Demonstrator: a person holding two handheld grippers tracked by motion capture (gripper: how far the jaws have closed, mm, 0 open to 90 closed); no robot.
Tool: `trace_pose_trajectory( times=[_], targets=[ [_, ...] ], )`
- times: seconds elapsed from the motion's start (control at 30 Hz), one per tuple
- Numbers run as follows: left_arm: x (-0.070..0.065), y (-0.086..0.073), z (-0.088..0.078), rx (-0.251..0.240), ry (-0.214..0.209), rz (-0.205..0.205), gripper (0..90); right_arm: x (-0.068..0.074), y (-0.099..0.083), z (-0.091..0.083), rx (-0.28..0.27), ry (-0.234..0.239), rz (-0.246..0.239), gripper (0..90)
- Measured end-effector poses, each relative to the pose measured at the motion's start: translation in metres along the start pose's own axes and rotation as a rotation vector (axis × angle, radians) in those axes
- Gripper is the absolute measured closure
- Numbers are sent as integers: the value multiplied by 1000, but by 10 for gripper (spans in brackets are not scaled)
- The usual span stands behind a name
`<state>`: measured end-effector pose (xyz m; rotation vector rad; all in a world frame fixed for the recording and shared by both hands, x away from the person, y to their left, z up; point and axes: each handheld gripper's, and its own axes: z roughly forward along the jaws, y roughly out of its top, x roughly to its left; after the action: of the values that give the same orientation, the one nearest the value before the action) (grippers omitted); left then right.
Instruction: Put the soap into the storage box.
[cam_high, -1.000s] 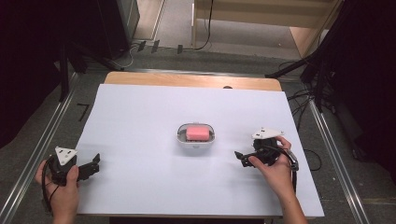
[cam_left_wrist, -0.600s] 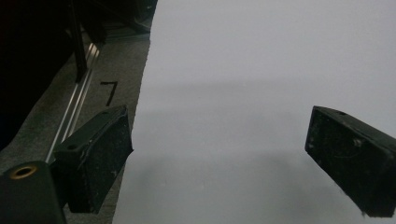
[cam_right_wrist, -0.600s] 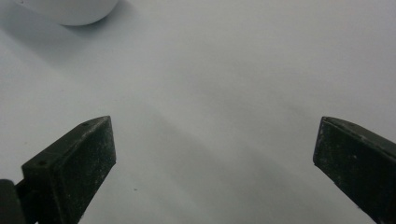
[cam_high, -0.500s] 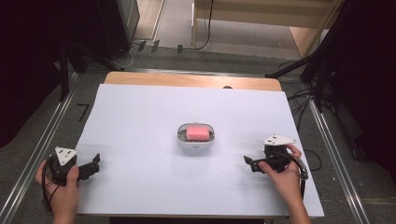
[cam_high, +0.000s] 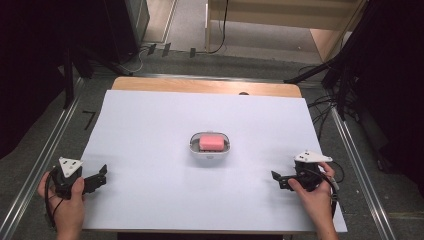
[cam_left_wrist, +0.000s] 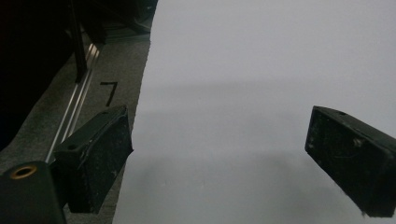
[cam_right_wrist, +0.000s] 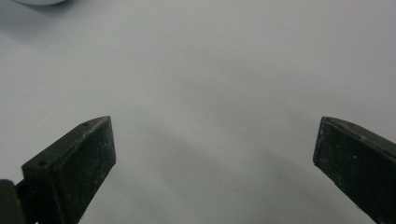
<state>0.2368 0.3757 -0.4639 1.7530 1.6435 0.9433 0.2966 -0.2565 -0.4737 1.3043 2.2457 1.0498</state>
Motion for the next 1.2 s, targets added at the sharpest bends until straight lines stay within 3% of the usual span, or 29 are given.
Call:
trace_pose_trajectory(
  times=[0.7,1.07,1.2],
  targets=[
    [1,0,0,1,-3,-3,77,-30,-29,-31,-56,-71,101,0],
    [1,0,1,3,-3,-6,77,-56,-44,-50,-111,-137,188,0],
    [1,0,0,3,-7,-10,77,-61,-48,-52,-117,-139,211,0]
  ],
)
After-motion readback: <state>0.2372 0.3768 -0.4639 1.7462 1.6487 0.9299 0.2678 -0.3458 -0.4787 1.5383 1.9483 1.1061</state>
